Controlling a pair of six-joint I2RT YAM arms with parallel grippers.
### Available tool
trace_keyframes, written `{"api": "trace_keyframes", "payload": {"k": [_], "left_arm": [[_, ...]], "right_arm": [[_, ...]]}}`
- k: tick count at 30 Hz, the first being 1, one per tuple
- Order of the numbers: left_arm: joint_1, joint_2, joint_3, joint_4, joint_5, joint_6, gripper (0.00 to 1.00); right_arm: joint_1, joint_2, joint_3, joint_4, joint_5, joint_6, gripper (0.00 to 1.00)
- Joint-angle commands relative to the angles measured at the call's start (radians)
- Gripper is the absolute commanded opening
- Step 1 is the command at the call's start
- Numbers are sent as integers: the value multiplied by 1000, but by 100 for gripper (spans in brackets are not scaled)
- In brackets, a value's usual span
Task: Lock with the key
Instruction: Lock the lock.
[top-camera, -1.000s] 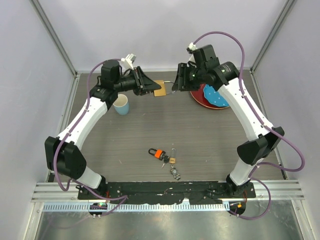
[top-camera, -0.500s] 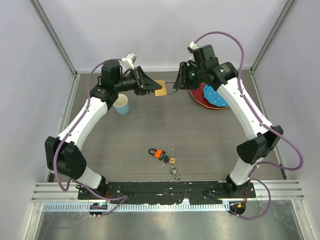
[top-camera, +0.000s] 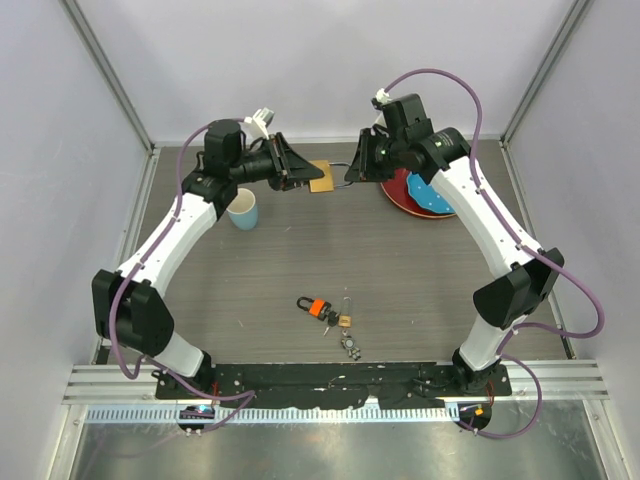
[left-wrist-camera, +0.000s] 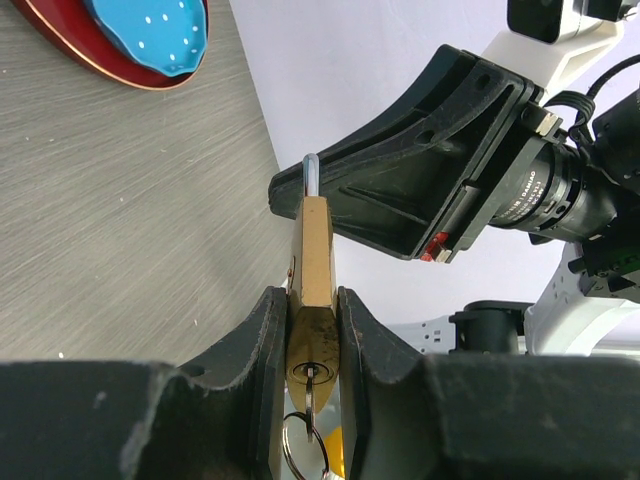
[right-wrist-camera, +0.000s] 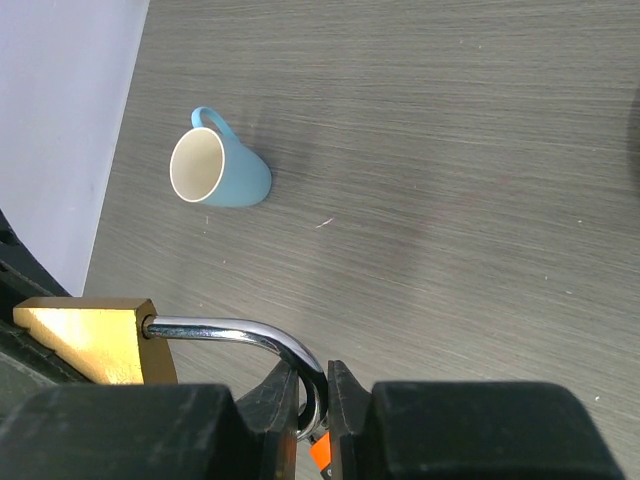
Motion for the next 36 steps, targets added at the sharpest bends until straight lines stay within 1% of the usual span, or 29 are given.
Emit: {"api": "trace_keyframes", "payload": {"k": [1, 5, 6, 8, 9, 11, 17, 20, 21, 24, 27, 30, 31, 32, 33, 36], "left_arm": [[-12, -24, 71, 135, 83, -18, 0], [-22, -27, 78, 103, 77, 28, 0], [-35, -26, 87, 54, 70, 68, 0], [-63, -14, 156, -48, 32, 149, 0], [-77, 2, 179, -143, 22, 218, 0], [-112, 19, 212, -165, 28, 226, 0], [-135, 28, 198, -120, 17, 190, 0], [-134, 28, 170, -34, 36, 105, 0], [-135, 26, 149, 36, 42, 79, 0], [-134, 19, 118, 171, 53, -14, 0], [-134, 22, 100, 239, 56, -64, 0], [-143, 25, 106, 237, 54, -55, 0], [-146, 26, 118, 218, 54, -41, 0], [-150, 29, 126, 163, 47, -18, 0], [-153, 34, 139, 143, 42, 16, 0], [-163, 33, 132, 91, 28, 45, 0]], "right_arm": [[0, -2, 4, 56, -21, 9, 3], [0, 12, 25, 49, -80, 27, 2], [0, 11, 30, 46, -84, 32, 2], [-2, 11, 41, 38, -89, 33, 2], [0, 10, 45, 33, -90, 32, 1], [1, 10, 55, 23, -95, 30, 1], [0, -6, 45, 18, -89, 25, 2], [0, -19, 35, 24, -80, 22, 2], [1, -22, 32, 27, -75, 22, 2], [1, -31, 28, 32, -72, 22, 2], [1, -37, 33, 30, -61, 18, 1], [1, -36, 51, 13, -52, 9, 1], [4, -34, 67, 9, -55, 10, 1], [4, -32, 74, 0, -58, 10, 1], [3, -29, 82, -4, -64, 13, 2], [4, -28, 111, -7, -98, 24, 2]]}}
